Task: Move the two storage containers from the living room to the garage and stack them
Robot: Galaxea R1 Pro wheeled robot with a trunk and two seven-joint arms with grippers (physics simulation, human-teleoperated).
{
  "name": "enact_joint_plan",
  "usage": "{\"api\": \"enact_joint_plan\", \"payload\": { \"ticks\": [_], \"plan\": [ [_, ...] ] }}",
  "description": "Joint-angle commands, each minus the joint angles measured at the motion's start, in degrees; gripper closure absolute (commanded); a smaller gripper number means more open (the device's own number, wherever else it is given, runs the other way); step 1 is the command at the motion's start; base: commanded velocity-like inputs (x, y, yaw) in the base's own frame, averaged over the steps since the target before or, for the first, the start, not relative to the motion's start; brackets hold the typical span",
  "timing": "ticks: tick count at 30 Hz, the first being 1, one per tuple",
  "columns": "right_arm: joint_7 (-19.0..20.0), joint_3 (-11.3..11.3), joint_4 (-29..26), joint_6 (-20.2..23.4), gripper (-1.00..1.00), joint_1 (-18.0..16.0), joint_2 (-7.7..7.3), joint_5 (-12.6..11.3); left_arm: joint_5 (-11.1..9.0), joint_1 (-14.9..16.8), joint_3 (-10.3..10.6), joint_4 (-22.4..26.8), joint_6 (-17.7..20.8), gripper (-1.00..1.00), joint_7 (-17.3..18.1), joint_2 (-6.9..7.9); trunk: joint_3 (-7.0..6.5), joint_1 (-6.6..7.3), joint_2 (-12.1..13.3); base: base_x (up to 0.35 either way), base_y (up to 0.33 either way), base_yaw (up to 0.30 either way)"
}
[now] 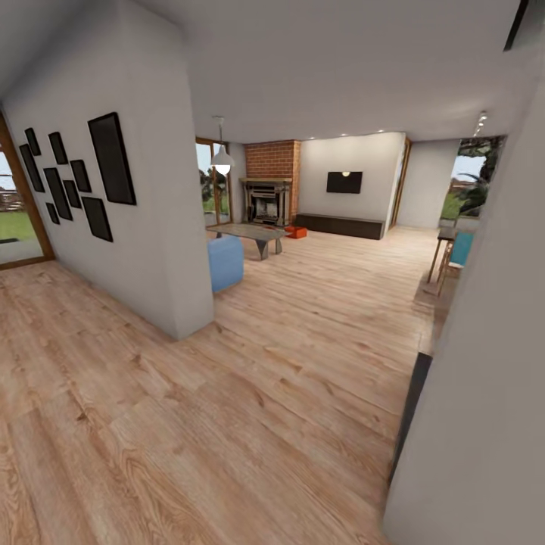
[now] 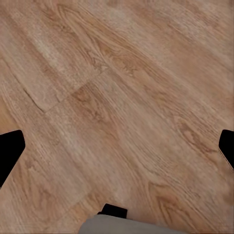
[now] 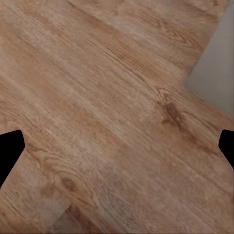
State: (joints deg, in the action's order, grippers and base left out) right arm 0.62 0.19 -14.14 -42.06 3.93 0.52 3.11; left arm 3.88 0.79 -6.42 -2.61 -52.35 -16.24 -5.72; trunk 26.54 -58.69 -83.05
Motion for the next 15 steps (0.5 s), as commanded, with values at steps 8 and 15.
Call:
{"api": "enact_joint_plan", "payload": {
  "ticks": [8,15],
  "plan": [
    [0.0,-0.1,-0.1,0.0,-1.0,0.0,0.0,0.2,0.4,0.1,-0.4,-0.2,-0.3,-1.0,-0.1,0.0,0.05,-0.04,0.0,0.327,0.0,0.0],
    [0.0,-0.1,-0.1,0.0,-1.0,0.0,0.0,0.2,0.4,0.1,-0.4,-0.2,-0.3,-1.0,-0.1,0.0,0.05,-0.04,0.0,0.327,0.0,0.0]
  ]
}}
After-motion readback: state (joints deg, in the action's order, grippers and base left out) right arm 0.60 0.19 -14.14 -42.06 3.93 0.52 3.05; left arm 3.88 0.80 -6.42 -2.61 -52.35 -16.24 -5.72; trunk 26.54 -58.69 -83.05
